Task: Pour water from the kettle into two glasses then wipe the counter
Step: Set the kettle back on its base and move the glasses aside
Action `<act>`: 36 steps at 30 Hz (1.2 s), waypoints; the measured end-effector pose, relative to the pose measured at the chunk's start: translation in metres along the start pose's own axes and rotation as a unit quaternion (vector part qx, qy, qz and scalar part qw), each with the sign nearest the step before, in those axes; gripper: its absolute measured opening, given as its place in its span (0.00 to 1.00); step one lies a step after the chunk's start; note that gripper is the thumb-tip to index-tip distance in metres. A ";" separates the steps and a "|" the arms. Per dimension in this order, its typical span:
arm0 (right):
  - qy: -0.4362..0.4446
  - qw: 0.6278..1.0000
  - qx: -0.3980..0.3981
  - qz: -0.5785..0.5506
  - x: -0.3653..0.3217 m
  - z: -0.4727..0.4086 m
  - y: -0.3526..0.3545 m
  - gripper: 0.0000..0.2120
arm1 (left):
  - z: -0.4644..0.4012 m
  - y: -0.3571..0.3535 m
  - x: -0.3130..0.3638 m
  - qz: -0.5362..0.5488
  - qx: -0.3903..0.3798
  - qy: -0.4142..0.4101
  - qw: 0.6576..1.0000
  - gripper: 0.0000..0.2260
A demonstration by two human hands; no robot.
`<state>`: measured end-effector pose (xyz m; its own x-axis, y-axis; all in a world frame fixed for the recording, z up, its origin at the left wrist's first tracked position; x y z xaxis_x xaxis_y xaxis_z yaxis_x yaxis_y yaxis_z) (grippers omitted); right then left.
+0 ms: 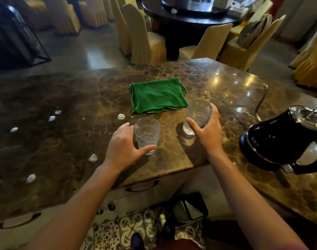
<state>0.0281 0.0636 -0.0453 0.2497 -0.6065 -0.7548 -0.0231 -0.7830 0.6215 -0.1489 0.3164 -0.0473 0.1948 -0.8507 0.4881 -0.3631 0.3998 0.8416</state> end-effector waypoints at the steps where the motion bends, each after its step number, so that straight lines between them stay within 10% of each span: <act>1: -0.005 1.000 -0.003 -0.022 0.002 -0.001 -0.001 0.49 | -0.001 -0.001 0.000 0.012 0.010 0.011 1.000 0.40; 17: -0.051 0.965 -0.038 -0.253 0.013 -0.015 -0.018 0.31 | -0.001 -0.023 0.007 0.280 0.086 0.123 0.948 0.30; 36: 0.009 0.958 0.107 -0.265 -0.038 -0.044 0.040 0.30 | -0.143 -0.004 0.057 0.317 0.020 -0.059 0.946 0.28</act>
<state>0.0601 0.0614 0.0172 0.2977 -0.1141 -0.9478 -0.0861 -0.9920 0.0924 -0.0056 0.3155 0.0101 -0.1759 -0.4771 0.8611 -0.4068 0.8318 0.3777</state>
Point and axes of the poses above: each hand's wrist, its own z-axis away from the middle knuckle, its own y-axis out of the back of the hand, x = y × z, the point moved 10 cm from there along -z, towards the middle knuckle, and after that the axes turned 2 degrees about x, right-handed, at the moved point
